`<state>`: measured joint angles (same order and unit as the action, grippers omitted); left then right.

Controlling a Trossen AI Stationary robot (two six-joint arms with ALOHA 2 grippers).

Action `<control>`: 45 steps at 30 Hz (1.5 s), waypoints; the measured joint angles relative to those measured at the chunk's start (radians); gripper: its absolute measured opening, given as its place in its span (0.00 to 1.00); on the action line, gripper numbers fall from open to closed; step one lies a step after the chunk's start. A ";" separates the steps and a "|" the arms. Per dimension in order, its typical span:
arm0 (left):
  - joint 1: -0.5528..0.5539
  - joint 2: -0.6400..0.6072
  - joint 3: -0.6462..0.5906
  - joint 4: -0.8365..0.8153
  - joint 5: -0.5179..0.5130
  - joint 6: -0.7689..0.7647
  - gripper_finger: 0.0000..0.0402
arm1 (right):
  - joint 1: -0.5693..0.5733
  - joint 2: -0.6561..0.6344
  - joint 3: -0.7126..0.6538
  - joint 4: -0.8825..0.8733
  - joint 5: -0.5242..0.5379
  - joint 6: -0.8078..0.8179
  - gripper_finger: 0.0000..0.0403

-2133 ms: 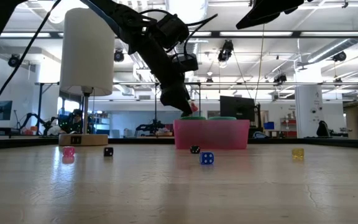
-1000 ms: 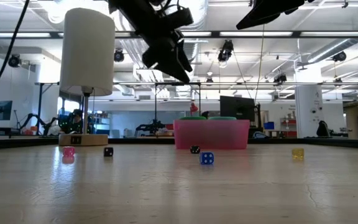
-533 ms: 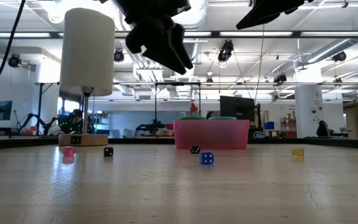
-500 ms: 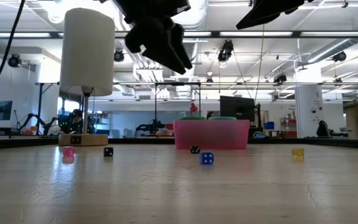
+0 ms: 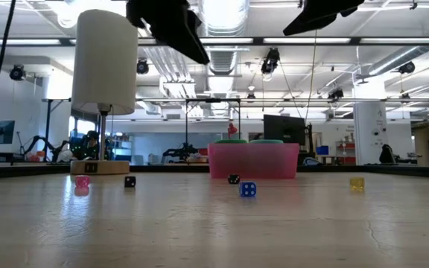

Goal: Pick & Place Dice
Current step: Put the small yellow dice into the red container

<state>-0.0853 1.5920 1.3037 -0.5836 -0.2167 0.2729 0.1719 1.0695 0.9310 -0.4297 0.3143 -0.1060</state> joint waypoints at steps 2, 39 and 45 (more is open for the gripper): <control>-0.020 -0.016 0.000 -0.023 0.000 -0.030 0.44 | 0.000 0.000 0.000 0.000 -0.001 0.035 0.99; -0.265 -0.039 -0.001 -0.143 -0.211 -0.270 0.39 | 0.001 0.000 -0.004 -0.009 -0.166 0.097 0.99; -0.265 -0.039 -0.001 -0.143 -0.214 -0.274 0.36 | 0.001 0.019 -0.034 -0.044 -0.167 0.101 0.99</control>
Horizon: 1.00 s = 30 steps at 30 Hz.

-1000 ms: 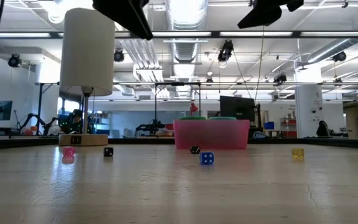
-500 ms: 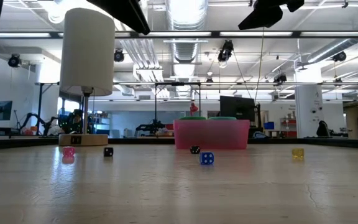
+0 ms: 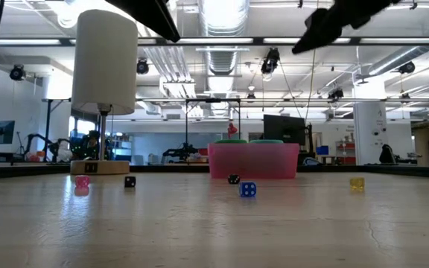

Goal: Pick & Place Dice
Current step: Put the small yellow dice into the red container

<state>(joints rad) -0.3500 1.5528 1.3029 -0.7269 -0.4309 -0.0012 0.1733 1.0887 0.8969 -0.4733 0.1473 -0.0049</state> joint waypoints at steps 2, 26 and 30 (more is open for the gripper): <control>0.000 0.000 0.000 0.000 0.000 0.000 0.35 | 0.005 0.022 -0.021 0.000 -0.013 0.004 0.99; 0.002 -0.002 0.000 0.001 -0.018 -0.011 0.32 | 0.150 0.195 -0.194 0.006 0.082 0.721 0.70; 0.002 -0.002 0.000 0.001 -0.019 -0.003 0.32 | 0.150 0.270 -0.190 -0.002 0.092 0.789 0.68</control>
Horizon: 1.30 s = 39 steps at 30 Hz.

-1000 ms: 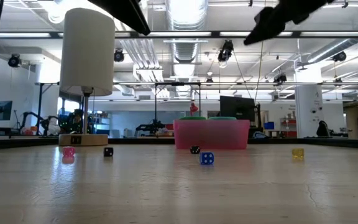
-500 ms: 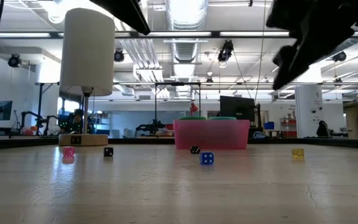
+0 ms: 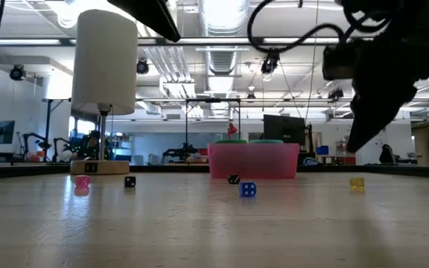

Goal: Pick & Place Dice
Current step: Put the small yellow dice into the red container

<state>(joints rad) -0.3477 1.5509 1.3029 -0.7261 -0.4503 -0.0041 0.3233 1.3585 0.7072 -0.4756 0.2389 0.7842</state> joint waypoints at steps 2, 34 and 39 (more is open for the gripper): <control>0.000 0.000 0.000 0.000 -0.003 0.001 0.32 | 0.000 0.037 0.010 -0.003 0.000 0.033 0.67; 0.011 0.000 0.000 -0.002 -0.003 0.034 0.31 | 0.000 0.250 0.060 -0.014 0.000 0.099 0.40; 0.011 0.000 0.000 -0.002 -0.003 0.034 0.33 | 0.000 0.270 0.065 -0.010 0.003 0.095 0.33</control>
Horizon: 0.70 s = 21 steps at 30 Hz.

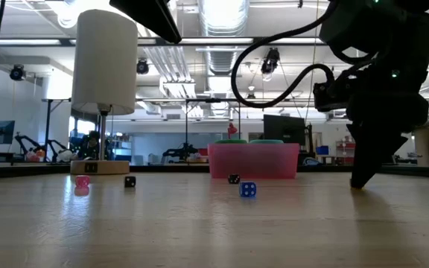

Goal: Pick & Place Dice
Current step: Put the small yellow dice into the red container

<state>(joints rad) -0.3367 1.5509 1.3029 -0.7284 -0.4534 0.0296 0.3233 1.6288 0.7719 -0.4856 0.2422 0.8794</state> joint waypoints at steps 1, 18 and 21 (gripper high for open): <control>0.000 0.000 0.000 0.000 0.000 0.000 0.33 | 0.000 0.000 0.000 0.001 0.001 -0.001 0.31; 0.000 0.000 0.000 0.000 0.000 0.000 0.33 | -0.001 -0.030 0.003 -0.012 0.018 -0.028 0.11; 0.000 0.000 0.000 0.000 0.000 0.000 0.33 | -0.001 -0.052 0.004 -0.008 0.025 -0.048 0.13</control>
<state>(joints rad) -0.3367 1.5509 1.3029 -0.7280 -0.4534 0.0292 0.3225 1.5772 0.7761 -0.4934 0.2671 0.8312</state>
